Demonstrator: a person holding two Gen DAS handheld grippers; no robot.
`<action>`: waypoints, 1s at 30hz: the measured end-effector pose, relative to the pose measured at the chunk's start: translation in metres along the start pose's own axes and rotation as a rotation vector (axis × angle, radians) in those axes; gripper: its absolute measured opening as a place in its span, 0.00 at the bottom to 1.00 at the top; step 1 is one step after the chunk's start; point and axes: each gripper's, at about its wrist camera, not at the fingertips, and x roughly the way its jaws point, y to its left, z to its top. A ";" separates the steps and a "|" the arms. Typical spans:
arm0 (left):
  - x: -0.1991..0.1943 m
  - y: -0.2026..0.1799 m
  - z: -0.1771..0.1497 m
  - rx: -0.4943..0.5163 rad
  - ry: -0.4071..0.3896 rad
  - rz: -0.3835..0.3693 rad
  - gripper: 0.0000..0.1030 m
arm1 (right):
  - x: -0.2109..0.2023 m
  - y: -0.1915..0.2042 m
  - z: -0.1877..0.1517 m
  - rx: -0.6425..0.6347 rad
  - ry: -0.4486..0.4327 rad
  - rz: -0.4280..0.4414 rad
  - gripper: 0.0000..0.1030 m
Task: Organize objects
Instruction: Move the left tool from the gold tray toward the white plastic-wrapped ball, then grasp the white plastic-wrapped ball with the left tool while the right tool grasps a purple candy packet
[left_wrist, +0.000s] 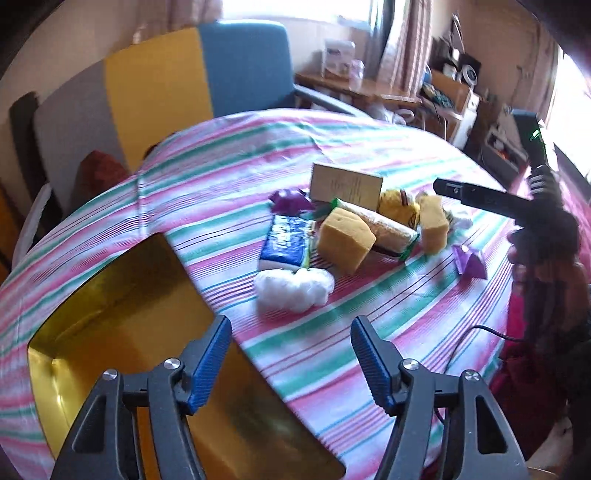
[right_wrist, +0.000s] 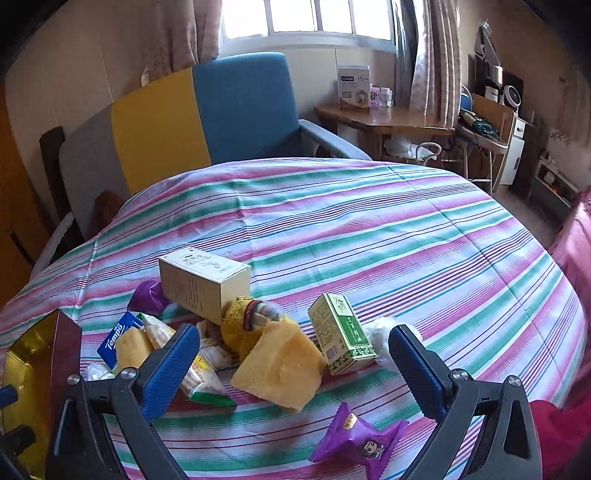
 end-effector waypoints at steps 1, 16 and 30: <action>0.007 -0.002 0.004 0.011 0.014 0.001 0.66 | 0.001 0.003 -0.001 -0.009 0.002 0.003 1.00; 0.101 -0.005 0.037 0.027 0.172 0.017 0.57 | 0.000 0.003 0.002 -0.012 -0.016 0.070 1.00; 0.056 -0.019 0.014 0.053 0.054 -0.107 0.23 | 0.000 -0.036 0.006 0.167 -0.019 0.029 0.94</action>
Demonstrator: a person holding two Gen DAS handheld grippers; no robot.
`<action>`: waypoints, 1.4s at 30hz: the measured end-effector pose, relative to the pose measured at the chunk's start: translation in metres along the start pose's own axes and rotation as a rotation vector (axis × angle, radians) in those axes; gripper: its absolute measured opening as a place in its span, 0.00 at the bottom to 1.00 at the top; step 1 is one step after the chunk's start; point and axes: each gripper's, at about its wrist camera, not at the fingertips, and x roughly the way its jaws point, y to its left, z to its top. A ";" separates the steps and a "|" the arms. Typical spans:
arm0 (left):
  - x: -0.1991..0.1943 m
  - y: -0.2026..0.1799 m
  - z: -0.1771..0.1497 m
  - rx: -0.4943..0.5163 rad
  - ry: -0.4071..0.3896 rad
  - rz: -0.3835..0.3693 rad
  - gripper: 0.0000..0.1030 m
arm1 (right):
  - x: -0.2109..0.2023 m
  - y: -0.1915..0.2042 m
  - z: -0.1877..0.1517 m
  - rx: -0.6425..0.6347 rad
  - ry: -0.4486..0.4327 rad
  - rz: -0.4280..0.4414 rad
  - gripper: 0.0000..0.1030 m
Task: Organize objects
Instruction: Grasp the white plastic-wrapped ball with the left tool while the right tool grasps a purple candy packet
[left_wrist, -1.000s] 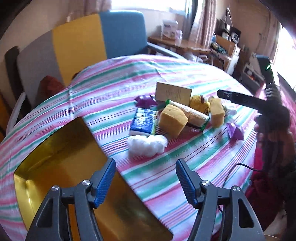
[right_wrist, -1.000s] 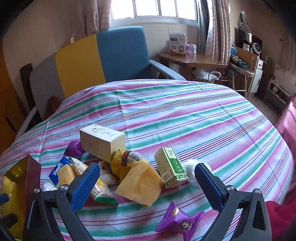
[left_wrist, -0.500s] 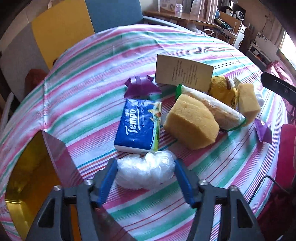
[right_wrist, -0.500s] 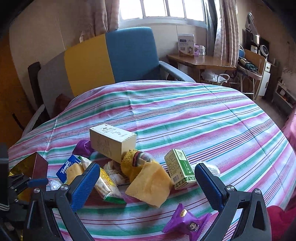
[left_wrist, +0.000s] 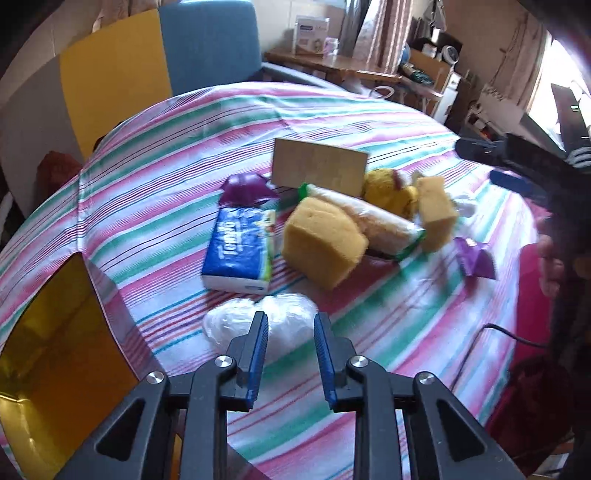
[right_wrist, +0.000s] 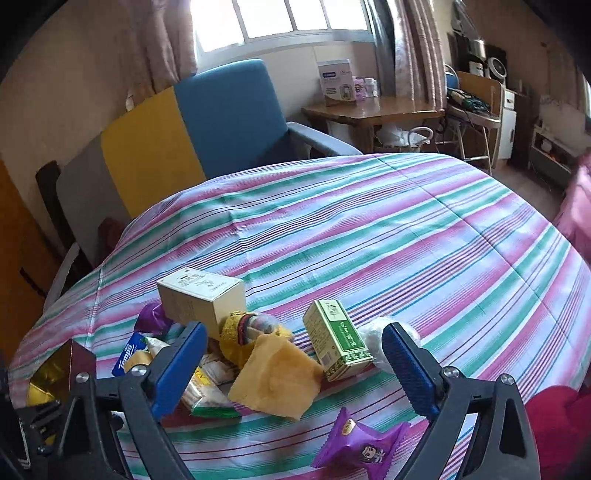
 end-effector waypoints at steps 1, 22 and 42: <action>-0.003 -0.003 -0.001 0.005 -0.007 -0.008 0.23 | 0.001 -0.001 0.001 0.006 0.002 -0.007 0.94; 0.054 0.011 0.019 -0.047 0.163 0.182 0.57 | -0.002 -0.014 0.004 0.069 -0.005 0.000 0.95; -0.058 0.017 -0.025 -0.161 -0.092 0.025 0.44 | 0.030 -0.039 -0.017 0.142 0.303 -0.135 0.83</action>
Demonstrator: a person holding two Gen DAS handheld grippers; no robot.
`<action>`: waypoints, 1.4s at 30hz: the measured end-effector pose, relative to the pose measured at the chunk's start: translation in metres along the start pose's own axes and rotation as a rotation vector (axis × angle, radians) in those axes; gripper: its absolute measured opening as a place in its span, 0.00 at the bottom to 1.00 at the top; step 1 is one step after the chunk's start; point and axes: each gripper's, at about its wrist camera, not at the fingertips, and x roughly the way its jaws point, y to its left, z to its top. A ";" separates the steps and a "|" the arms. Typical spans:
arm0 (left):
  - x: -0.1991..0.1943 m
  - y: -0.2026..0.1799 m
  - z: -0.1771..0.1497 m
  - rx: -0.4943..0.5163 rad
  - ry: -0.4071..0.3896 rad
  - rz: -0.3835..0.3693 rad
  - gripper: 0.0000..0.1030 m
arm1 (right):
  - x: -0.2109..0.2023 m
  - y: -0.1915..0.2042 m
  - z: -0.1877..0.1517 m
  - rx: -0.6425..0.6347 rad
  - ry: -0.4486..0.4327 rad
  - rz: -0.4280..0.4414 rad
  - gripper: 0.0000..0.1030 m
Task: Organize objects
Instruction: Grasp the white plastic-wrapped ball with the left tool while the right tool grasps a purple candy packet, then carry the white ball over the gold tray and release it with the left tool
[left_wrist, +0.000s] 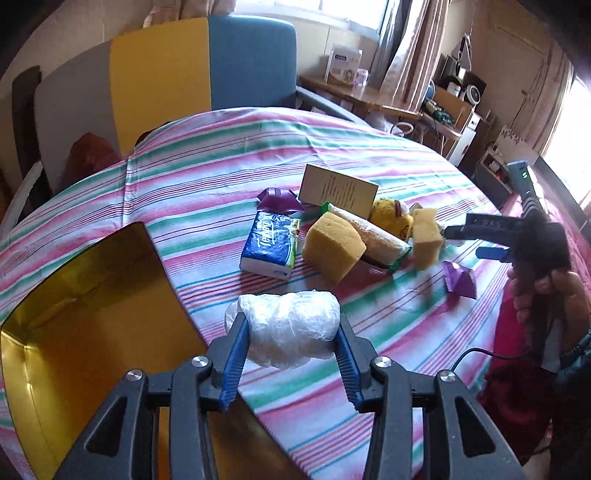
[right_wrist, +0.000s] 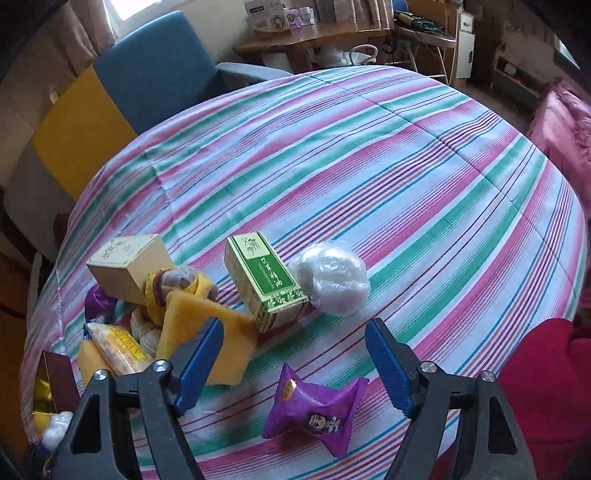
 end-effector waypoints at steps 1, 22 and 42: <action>-0.003 0.003 -0.002 -0.010 -0.007 -0.006 0.44 | -0.003 0.000 -0.002 -0.010 0.004 -0.019 0.83; -0.080 0.103 -0.073 -0.228 -0.082 0.059 0.44 | 0.016 0.048 -0.045 -0.802 0.256 -0.284 0.49; -0.054 0.255 -0.057 -0.381 -0.024 0.313 0.45 | 0.006 0.025 -0.038 -0.712 0.224 -0.266 0.31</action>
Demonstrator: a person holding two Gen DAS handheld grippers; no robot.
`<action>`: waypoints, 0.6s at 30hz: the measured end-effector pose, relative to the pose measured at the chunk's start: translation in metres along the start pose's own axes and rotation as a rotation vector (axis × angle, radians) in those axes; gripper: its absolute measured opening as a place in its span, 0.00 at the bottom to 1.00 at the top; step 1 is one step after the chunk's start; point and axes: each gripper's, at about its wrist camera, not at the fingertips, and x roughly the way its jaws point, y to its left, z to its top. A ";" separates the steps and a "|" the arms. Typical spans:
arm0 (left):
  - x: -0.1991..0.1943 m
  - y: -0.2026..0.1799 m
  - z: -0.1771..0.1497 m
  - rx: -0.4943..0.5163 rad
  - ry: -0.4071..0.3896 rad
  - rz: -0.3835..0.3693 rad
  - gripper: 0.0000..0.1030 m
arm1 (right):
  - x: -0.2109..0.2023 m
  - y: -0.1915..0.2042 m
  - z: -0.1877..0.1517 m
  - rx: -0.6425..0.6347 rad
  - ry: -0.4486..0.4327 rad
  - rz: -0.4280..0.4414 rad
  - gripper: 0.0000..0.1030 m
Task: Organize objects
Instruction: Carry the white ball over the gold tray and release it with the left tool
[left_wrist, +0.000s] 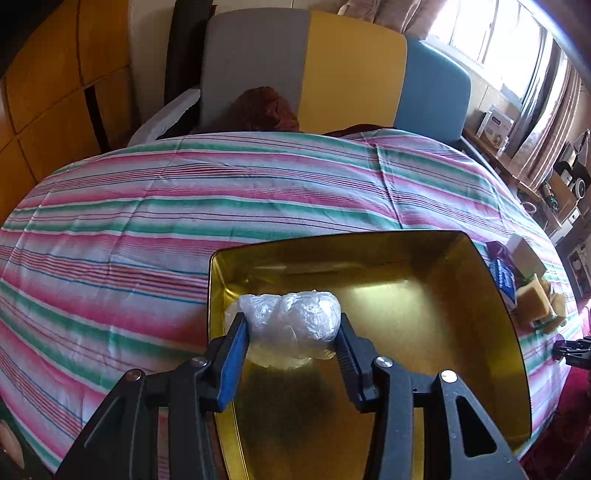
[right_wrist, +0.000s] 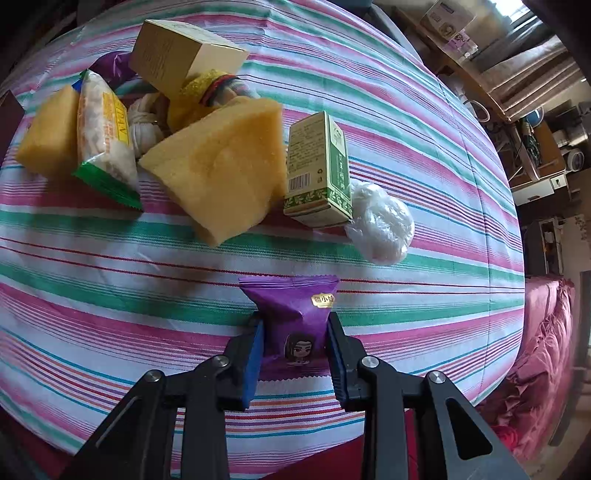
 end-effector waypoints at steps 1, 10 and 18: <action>0.006 0.000 0.004 0.006 0.008 0.006 0.45 | -0.001 -0.002 0.001 0.018 0.006 -0.005 0.31; 0.032 0.002 0.022 -0.003 0.043 0.058 0.57 | -0.006 -0.009 -0.001 0.017 0.006 -0.003 0.31; -0.019 0.002 0.001 -0.024 -0.056 0.051 0.63 | -0.009 -0.013 0.004 0.034 -0.021 -0.015 0.30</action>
